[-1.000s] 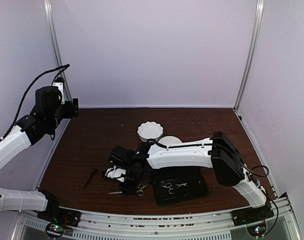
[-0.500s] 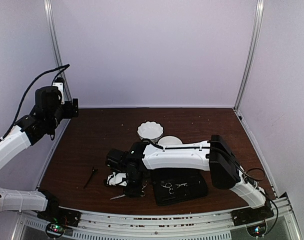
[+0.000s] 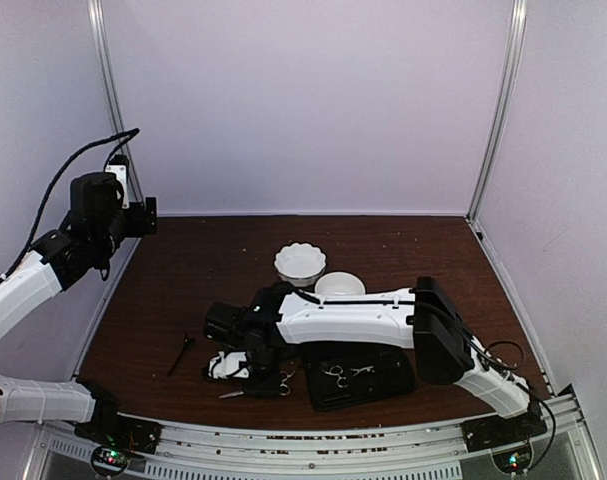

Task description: Sort the hair-cutting tools

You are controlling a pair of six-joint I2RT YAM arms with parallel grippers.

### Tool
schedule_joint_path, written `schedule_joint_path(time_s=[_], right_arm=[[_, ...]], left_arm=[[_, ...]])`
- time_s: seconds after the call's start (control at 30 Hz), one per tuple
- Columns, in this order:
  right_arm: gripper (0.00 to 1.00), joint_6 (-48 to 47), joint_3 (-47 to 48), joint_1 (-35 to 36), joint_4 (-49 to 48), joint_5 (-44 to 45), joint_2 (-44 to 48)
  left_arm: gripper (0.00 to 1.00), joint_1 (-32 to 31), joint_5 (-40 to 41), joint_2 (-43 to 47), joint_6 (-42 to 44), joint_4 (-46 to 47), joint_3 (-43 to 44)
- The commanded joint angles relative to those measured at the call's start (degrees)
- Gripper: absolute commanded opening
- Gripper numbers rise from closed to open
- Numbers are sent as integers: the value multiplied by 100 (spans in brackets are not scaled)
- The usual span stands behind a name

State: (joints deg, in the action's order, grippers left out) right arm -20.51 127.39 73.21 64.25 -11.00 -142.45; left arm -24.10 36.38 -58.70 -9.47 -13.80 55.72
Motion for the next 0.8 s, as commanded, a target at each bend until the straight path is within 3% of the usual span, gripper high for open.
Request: schedule_joint_path(time_s=[0.0, 0.4, 0.57, 0.77], right_arm=[[35, -88, 196, 127, 93, 140, -162], [21, -204, 59, 133, 185, 434, -190], [7, -267, 19, 139, 171, 491, -200], [2, -364, 5, 131, 28, 629, 321]], left_arm=[[98, 8, -59, 18, 41, 97, 166], [98, 8, -89, -6, 42, 71, 184], [98, 8, -81, -23, 41, 62, 184], [97, 6, -108, 95, 63, 131, 136]])
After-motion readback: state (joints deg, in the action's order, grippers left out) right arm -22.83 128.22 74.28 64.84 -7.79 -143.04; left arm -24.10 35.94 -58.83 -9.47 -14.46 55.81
